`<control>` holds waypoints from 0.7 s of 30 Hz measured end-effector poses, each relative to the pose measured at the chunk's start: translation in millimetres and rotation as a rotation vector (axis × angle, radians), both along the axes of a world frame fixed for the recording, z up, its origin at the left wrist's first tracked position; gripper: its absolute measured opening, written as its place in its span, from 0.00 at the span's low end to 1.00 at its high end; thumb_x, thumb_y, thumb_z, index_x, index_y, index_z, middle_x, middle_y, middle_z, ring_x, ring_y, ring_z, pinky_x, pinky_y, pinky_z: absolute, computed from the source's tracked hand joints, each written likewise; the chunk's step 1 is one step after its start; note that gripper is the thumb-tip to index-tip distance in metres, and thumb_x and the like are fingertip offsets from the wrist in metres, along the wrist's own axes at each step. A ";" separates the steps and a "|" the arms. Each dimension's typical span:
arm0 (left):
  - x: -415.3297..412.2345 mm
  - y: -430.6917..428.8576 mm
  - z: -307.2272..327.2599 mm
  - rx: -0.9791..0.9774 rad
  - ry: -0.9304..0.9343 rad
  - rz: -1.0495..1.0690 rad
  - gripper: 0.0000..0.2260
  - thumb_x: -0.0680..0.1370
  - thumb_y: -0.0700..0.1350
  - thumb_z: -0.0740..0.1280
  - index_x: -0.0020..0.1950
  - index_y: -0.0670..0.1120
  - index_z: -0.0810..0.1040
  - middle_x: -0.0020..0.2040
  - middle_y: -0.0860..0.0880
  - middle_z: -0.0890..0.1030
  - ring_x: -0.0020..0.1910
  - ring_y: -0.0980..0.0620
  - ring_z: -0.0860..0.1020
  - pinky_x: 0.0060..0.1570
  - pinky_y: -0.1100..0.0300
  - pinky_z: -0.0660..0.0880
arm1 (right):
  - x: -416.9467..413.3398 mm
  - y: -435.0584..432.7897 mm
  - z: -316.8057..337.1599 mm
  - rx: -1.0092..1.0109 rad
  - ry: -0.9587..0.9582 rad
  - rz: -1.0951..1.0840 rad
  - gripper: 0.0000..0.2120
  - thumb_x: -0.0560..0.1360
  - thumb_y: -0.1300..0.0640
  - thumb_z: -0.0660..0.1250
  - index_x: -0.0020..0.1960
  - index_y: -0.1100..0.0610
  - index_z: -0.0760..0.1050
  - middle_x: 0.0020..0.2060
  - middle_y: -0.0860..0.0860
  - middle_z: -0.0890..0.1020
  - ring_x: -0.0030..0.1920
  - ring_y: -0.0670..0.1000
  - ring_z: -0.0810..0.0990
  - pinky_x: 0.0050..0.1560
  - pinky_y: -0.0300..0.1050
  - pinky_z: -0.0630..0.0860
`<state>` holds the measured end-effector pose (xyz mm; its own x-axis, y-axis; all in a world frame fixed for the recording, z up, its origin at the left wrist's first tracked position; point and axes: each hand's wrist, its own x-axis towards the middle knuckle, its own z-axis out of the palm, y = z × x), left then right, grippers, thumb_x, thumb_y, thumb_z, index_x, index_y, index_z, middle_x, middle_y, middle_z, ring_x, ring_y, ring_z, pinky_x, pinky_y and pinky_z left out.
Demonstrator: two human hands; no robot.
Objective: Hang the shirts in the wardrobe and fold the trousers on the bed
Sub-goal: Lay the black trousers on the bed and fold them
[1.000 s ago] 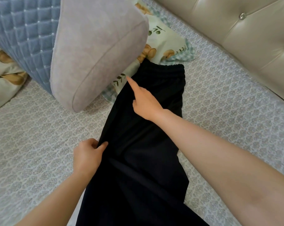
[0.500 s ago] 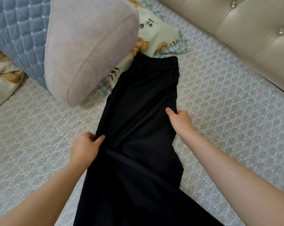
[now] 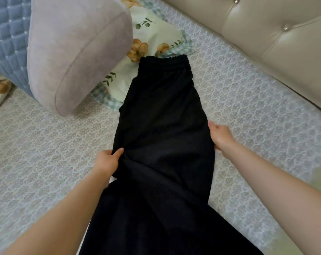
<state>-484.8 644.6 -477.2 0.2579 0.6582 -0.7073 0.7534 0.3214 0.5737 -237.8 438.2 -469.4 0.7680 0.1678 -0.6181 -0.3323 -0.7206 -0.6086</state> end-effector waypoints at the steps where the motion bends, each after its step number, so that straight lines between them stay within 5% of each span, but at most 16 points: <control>1: -0.9 1.6 -1.4 0.050 0.015 0.005 0.15 0.81 0.48 0.66 0.45 0.37 0.81 0.46 0.37 0.84 0.46 0.37 0.82 0.51 0.43 0.80 | -6.9 -8.0 -2.1 -0.010 0.024 -0.009 0.22 0.82 0.45 0.55 0.47 0.61 0.78 0.39 0.55 0.78 0.41 0.54 0.77 0.48 0.53 0.77; 5: 1.2 7.6 -1.2 0.153 0.020 0.008 0.14 0.81 0.48 0.67 0.42 0.40 0.81 0.46 0.37 0.84 0.48 0.37 0.82 0.55 0.41 0.79 | -43.9 -43.3 -9.9 -0.045 0.061 0.066 0.19 0.81 0.50 0.54 0.36 0.57 0.72 0.33 0.54 0.75 0.36 0.53 0.74 0.43 0.49 0.72; 10: 2.8 11.6 -2.4 0.208 0.067 -0.036 0.16 0.80 0.49 0.67 0.49 0.35 0.81 0.47 0.36 0.83 0.46 0.38 0.81 0.54 0.40 0.78 | -76.1 -65.1 -4.4 0.116 0.341 0.007 0.17 0.81 0.45 0.59 0.52 0.56 0.80 0.45 0.52 0.86 0.46 0.52 0.85 0.38 0.45 0.81; 14: -1.0 -3.7 3.6 0.480 0.073 -0.012 0.18 0.79 0.53 0.67 0.63 0.43 0.72 0.52 0.48 0.79 0.48 0.49 0.77 0.48 0.50 0.74 | -89.4 -78.0 0.2 0.298 0.430 -0.002 0.20 0.82 0.41 0.54 0.56 0.51 0.79 0.47 0.49 0.86 0.48 0.51 0.86 0.47 0.48 0.82; 19: -29.7 -57.7 7.7 0.495 -0.058 -0.157 0.20 0.77 0.51 0.70 0.66 0.50 0.68 0.54 0.57 0.74 0.51 0.56 0.75 0.45 0.65 0.70 | -123.7 -114.6 0.1 0.077 0.217 0.185 0.28 0.82 0.40 0.50 0.51 0.61 0.80 0.41 0.55 0.85 0.44 0.52 0.85 0.52 0.50 0.81; 21: -42.7 -79.1 7.1 0.429 -0.078 -0.239 0.23 0.77 0.48 0.71 0.69 0.48 0.66 0.60 0.55 0.73 0.58 0.55 0.73 0.53 0.64 0.71 | -147.1 -133.2 0.5 0.007 0.032 0.299 0.29 0.81 0.39 0.49 0.46 0.59 0.79 0.41 0.55 0.84 0.44 0.53 0.83 0.52 0.53 0.79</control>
